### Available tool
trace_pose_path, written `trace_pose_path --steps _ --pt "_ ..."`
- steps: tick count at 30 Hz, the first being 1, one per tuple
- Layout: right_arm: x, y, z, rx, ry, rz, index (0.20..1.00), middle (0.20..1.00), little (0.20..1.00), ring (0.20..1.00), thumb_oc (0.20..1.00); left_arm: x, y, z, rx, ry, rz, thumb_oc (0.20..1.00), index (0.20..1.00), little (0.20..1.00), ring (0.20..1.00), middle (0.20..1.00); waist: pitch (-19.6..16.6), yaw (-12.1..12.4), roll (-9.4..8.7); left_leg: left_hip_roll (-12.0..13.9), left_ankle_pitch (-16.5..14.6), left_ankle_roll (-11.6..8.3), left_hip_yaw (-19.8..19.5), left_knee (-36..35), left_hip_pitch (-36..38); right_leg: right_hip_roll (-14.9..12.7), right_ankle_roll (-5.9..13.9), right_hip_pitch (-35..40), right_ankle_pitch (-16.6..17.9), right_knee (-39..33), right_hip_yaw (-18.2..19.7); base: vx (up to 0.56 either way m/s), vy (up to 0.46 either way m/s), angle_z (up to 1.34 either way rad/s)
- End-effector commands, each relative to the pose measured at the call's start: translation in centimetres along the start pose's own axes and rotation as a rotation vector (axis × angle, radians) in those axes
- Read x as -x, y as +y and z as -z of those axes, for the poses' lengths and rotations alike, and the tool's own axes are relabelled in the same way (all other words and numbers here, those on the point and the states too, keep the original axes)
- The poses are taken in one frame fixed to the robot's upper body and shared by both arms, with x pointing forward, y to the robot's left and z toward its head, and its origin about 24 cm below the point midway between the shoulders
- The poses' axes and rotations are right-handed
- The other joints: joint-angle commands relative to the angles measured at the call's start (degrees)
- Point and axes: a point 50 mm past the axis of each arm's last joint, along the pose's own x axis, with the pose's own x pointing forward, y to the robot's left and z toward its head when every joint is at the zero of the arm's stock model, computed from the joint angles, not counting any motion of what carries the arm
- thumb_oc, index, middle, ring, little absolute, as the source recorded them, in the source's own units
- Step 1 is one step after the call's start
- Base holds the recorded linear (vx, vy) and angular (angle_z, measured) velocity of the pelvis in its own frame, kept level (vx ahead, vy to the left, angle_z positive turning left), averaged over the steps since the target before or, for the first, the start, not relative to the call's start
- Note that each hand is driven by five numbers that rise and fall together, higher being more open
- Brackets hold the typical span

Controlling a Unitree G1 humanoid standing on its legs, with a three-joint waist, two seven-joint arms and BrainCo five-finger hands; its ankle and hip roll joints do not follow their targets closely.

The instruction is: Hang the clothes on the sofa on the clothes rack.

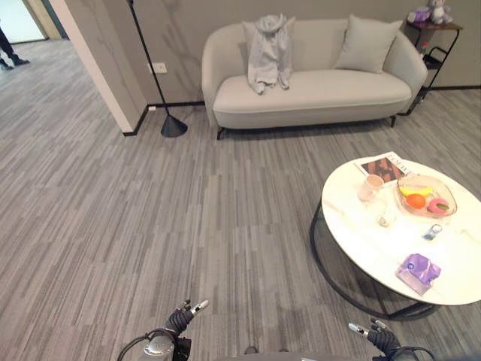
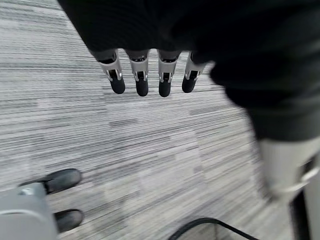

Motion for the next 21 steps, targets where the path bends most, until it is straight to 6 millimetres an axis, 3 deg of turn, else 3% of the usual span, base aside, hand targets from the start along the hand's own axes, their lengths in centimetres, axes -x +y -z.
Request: trace_pose_path --steps 1,21 --pt "-0.3 -0.6 -2.2 -0.011 -0.091 0.018 1.0 1.0 1.0 1.0 1.0 -0.6 0.3 -2.0 0.016 -0.072 0.001 1.0 1.0 1.0 1.0 1.0 0.3 -0.99 -1.47 3.4 -3.93 -4.4 -2.17 -0.89 2.94 -4.73 7.14 4.13 2.64 -6.94 2.97 0.0 0.0 0.0" --pt "-0.3 -0.4 -1.1 -0.038 -0.045 0.017 1.0 1.0 1.0 1.0 1.0 -0.5 0.3 -0.9 -0.014 -0.018 0.0 1.0 1.0 1.0 1.0 1.0 0.16 -0.71 -1.81 3.43 -3.86 -4.43 -2.23 -0.89 2.78 -4.85 7.14 4.16 2.65 -7.2 2.45 0.0 0.0 0.0"
